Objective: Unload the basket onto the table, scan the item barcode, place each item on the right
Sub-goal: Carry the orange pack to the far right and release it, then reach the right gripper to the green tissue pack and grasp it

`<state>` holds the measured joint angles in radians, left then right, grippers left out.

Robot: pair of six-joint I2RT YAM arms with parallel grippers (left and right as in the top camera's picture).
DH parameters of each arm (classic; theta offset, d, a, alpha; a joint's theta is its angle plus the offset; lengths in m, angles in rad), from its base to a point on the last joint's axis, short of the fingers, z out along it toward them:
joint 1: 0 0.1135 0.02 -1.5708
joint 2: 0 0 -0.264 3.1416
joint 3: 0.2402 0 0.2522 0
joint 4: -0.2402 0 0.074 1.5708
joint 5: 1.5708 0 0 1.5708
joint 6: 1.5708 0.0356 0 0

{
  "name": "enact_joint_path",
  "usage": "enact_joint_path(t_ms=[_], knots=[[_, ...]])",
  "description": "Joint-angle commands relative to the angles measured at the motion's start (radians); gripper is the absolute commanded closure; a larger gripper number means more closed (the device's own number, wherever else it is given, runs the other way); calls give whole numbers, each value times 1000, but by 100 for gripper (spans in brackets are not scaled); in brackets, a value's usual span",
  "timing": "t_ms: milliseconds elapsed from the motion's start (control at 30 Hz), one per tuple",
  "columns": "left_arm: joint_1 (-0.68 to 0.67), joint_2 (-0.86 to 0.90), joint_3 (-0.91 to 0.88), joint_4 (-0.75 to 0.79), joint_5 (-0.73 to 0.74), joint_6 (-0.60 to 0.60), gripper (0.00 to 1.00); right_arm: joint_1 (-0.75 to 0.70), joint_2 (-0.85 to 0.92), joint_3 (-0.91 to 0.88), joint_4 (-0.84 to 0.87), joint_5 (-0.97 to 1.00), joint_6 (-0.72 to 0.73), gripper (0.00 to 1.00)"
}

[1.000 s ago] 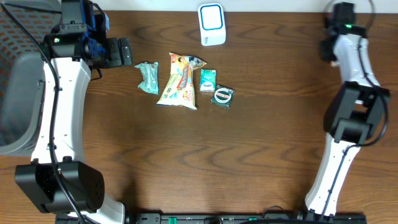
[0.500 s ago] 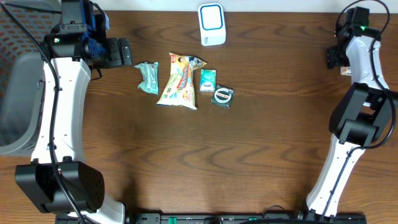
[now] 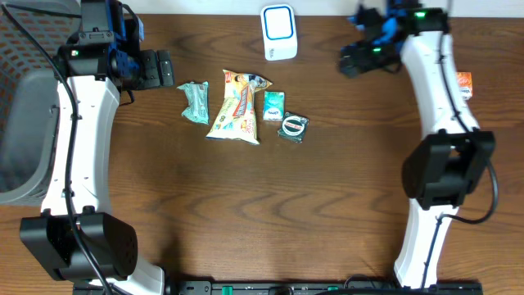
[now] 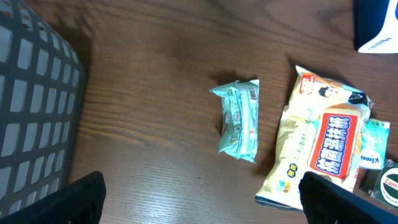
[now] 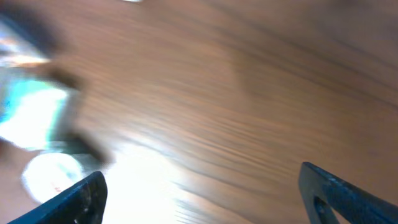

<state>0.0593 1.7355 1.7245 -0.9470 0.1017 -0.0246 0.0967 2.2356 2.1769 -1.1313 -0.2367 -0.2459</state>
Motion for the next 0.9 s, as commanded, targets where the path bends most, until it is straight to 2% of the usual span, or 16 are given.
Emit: enact_joint_path(t_ms=[0,233,400,633,700,867], knots=[[-2,-2,-4,-6,-2,13,2,63,35,-14,24,-204,24,11],[-2,-2,-4,-6,-2,13,2,184,124,-14,129,-180,283,21],[-2,-2,-4,-6,-2,13,2,222,183,-14,143,-181,442,34],[-2,-2,-4,-6,-2,13,2,255,231,-14,116,-182,474,37],[-2,-2,-4,-6,-2,13,2,261,241,-14,114,-181,494,41],[-2,-2,-4,-6,-2,13,2,284,273,-14,115,-179,519,41]])
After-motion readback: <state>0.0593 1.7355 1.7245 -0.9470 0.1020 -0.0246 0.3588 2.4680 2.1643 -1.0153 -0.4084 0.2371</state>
